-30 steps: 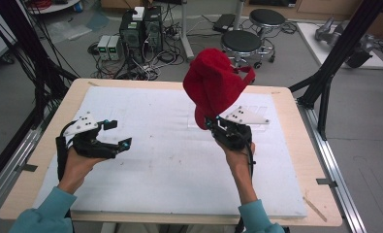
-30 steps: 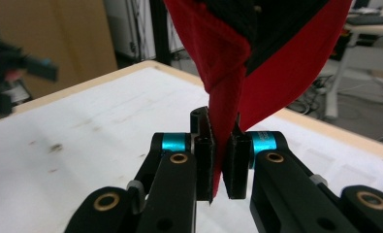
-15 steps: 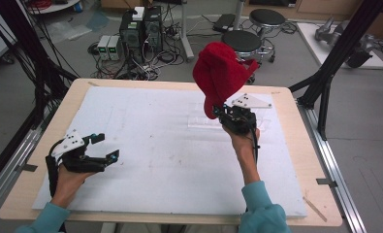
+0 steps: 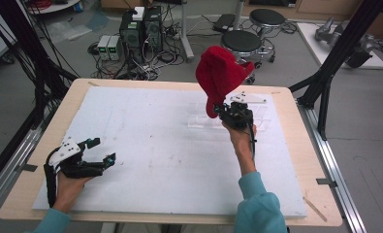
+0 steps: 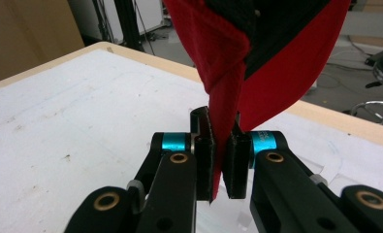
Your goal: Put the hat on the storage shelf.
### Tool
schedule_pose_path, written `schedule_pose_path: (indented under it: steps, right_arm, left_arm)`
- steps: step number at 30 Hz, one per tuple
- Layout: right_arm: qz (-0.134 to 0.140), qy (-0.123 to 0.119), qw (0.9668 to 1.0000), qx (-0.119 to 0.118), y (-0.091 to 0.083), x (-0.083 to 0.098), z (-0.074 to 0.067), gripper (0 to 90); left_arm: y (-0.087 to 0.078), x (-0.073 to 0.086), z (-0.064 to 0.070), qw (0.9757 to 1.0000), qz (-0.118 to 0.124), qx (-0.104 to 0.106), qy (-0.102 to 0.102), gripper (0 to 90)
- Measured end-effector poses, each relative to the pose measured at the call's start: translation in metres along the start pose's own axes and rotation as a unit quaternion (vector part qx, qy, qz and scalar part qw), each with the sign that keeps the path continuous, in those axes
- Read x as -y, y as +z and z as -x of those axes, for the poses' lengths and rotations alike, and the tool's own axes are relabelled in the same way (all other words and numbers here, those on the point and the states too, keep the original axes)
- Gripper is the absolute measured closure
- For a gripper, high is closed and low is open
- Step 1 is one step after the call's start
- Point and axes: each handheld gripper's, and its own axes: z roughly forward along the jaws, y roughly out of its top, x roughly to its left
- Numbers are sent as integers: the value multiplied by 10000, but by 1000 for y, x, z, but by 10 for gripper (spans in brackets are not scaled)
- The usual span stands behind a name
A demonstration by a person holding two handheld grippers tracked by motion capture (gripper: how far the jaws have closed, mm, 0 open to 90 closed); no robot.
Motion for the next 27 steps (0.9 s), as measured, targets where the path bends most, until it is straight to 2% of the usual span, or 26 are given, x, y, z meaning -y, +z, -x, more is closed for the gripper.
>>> schedule_pose_path:
  steps: [5, 12, 20, 27]
  right_arm:
    - [-9, 141, 9999, -83, 1, 2, 3, 852]
    - [-39, 320, 9995, -77, -1, 2, 4, 852]
    - [-201, 323, 9992, -136, 1, 4, 5, 852]
    - [-401, 311, 9987, -97, 15, 10, 4, 852]
  left_arm:
    - [-2, 6, -2, 10000, 0, -38, -50, 102]
    - [-4, 10, -3, 9999, 51, -84, -126, 102]
    - [-4, 10, -3, 9999, 48, -88, -135, 103]
    - [-4, 11, -3, 9999, 77, -80, -104, 104]
